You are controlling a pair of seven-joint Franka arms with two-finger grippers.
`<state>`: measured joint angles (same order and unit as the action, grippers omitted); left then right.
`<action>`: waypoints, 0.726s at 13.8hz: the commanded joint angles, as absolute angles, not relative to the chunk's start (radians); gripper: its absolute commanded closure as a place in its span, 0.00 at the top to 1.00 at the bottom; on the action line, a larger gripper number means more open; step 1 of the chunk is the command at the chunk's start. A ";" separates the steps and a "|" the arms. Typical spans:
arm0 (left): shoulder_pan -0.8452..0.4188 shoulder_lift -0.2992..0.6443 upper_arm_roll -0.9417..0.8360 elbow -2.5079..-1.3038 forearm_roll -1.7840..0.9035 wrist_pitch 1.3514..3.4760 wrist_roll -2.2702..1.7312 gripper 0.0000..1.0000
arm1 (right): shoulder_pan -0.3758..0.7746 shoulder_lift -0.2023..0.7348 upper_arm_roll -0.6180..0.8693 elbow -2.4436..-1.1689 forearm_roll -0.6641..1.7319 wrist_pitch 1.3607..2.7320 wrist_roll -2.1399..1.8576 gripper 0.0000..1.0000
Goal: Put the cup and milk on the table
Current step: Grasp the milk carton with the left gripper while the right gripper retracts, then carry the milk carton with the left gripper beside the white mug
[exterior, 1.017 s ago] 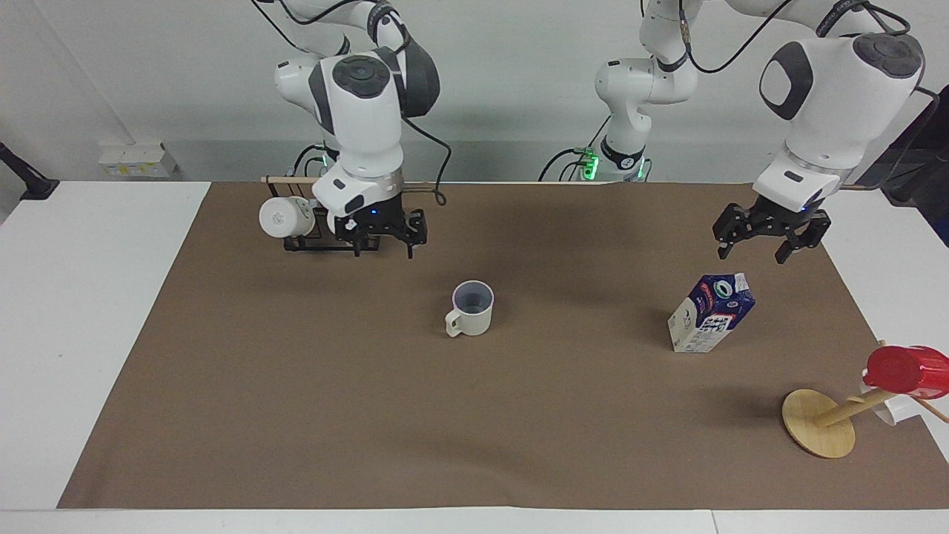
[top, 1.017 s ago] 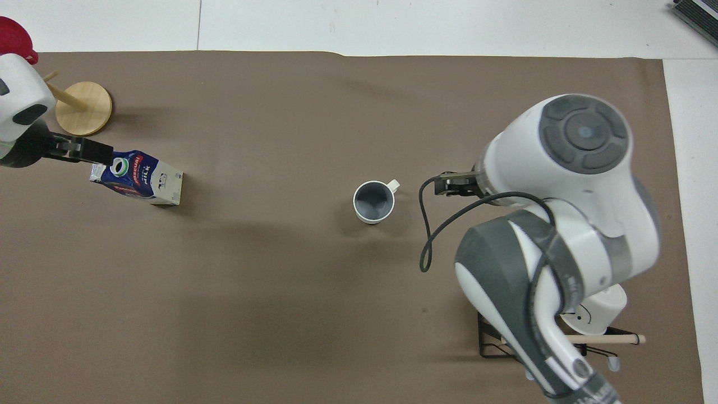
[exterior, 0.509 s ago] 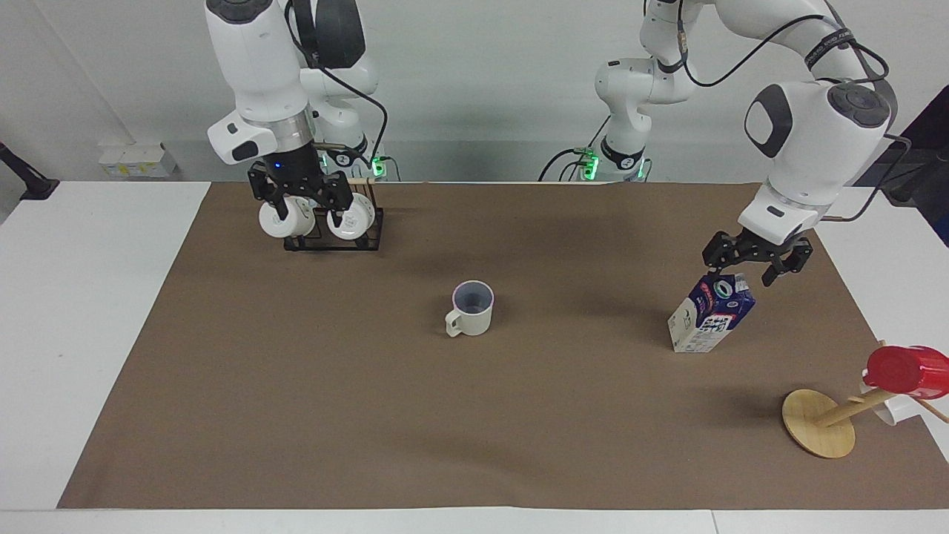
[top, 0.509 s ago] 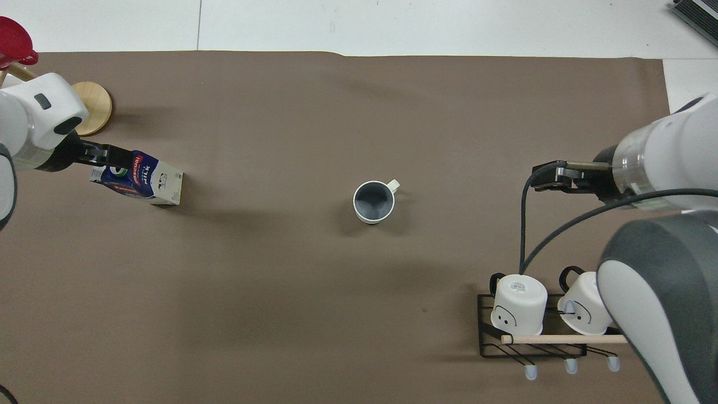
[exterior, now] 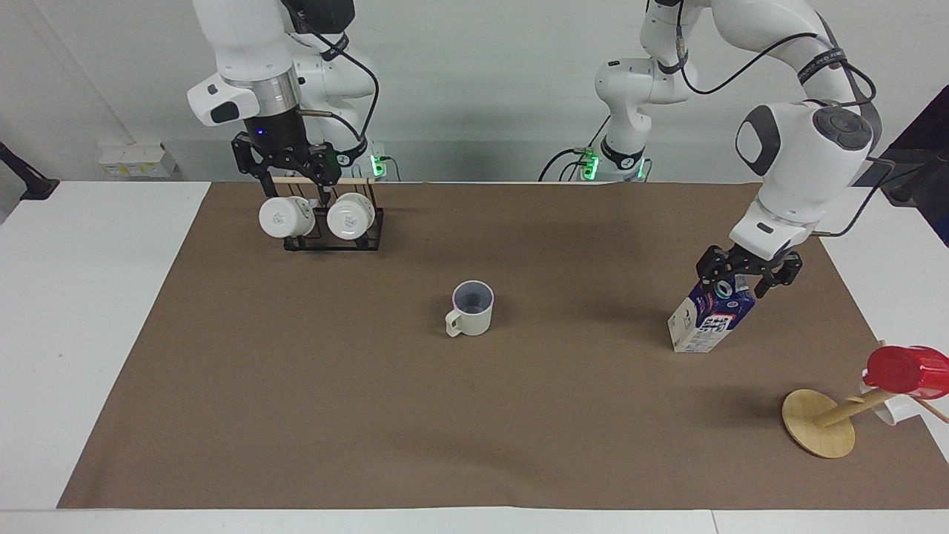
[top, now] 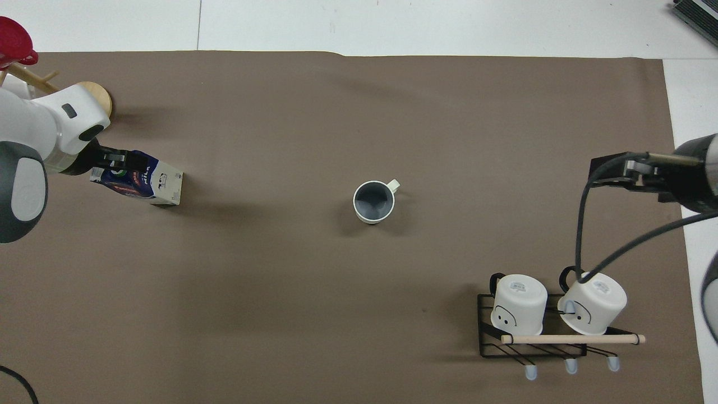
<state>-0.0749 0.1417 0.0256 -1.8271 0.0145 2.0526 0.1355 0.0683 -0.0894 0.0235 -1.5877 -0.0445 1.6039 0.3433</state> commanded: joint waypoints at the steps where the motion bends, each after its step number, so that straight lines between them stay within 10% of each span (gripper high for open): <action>1: -0.072 0.127 0.020 -1.852 0.005 2.063 0.143 0.97 | 0.052 -0.115 -0.029 -1.575 -0.020 1.568 0.310 1.00; 5: -0.075 0.120 0.020 -1.847 0.008 2.059 0.141 0.22 | 0.054 -0.136 -0.097 -1.595 -0.020 1.548 0.109 1.00; 10: -0.087 0.080 0.005 -1.821 0.009 2.013 0.120 0.22 | 0.058 -0.140 -0.089 -1.597 -0.018 1.485 0.106 1.00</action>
